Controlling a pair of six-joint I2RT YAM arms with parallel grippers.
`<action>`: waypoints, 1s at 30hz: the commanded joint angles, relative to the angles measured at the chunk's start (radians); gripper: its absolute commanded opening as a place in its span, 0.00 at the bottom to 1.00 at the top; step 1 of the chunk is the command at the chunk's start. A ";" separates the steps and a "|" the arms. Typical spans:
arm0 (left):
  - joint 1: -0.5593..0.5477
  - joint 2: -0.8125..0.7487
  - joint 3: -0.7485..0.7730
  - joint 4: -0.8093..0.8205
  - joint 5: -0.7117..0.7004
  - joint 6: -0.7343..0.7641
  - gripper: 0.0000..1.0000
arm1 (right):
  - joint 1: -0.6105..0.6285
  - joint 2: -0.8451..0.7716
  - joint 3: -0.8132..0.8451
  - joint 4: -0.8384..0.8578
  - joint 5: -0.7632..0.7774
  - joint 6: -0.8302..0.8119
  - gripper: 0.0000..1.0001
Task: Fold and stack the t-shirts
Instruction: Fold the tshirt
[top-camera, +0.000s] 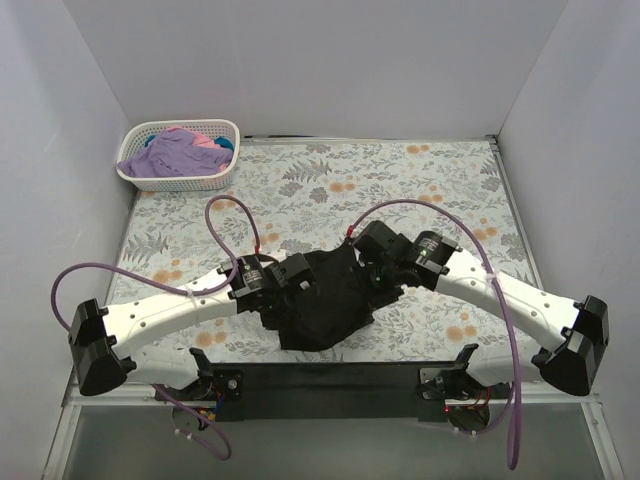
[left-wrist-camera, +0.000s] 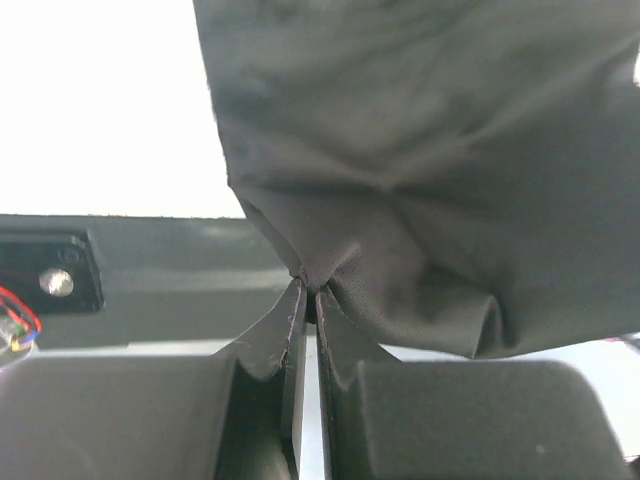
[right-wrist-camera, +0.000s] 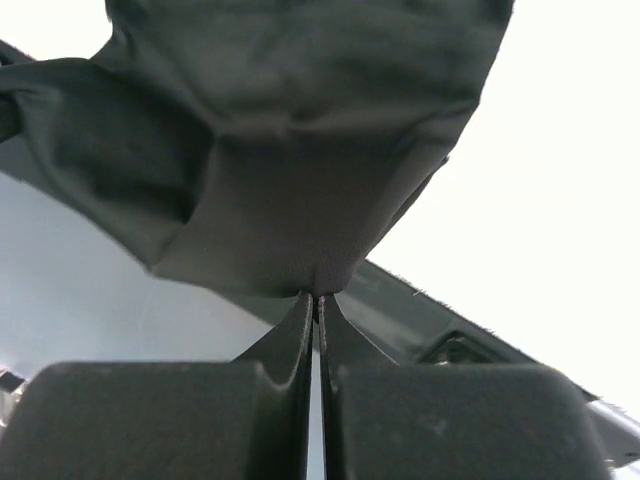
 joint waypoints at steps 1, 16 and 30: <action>0.076 -0.038 0.055 0.046 -0.034 0.106 0.00 | -0.082 0.035 0.099 -0.032 -0.042 -0.130 0.01; 0.487 0.037 0.093 0.275 0.064 0.398 0.00 | -0.300 0.390 0.501 -0.030 -0.154 -0.335 0.01; 0.763 0.413 0.153 0.578 0.154 0.516 0.00 | -0.538 0.863 0.814 0.016 -0.278 -0.444 0.01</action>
